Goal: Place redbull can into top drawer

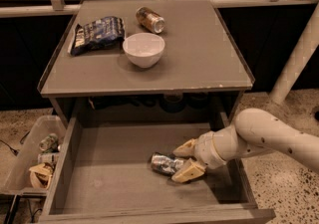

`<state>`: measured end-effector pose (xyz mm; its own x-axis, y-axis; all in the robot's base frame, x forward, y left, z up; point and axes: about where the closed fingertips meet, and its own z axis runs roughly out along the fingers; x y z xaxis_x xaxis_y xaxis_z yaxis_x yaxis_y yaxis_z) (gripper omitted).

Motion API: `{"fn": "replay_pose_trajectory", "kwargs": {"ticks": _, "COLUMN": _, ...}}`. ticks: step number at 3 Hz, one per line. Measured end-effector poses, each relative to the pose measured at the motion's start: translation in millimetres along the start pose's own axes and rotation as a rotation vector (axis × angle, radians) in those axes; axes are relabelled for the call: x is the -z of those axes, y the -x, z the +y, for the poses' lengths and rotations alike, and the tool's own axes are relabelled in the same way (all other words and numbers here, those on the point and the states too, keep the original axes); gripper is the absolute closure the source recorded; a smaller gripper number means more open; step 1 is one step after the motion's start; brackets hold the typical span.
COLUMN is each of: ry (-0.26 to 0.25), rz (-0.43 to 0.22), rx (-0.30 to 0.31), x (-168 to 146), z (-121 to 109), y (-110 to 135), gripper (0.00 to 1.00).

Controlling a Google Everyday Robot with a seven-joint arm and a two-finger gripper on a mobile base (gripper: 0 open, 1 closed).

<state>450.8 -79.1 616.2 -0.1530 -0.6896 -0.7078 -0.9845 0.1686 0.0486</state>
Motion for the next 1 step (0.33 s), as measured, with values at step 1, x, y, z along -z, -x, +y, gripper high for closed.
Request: {"fn": "replay_pose_trajectory", "kwargs": {"ticks": 1, "ry": 0.0, "rz": 0.0, "rx": 0.0, "x": 0.0, "z": 0.0, "y": 0.0, "gripper": 0.0}}
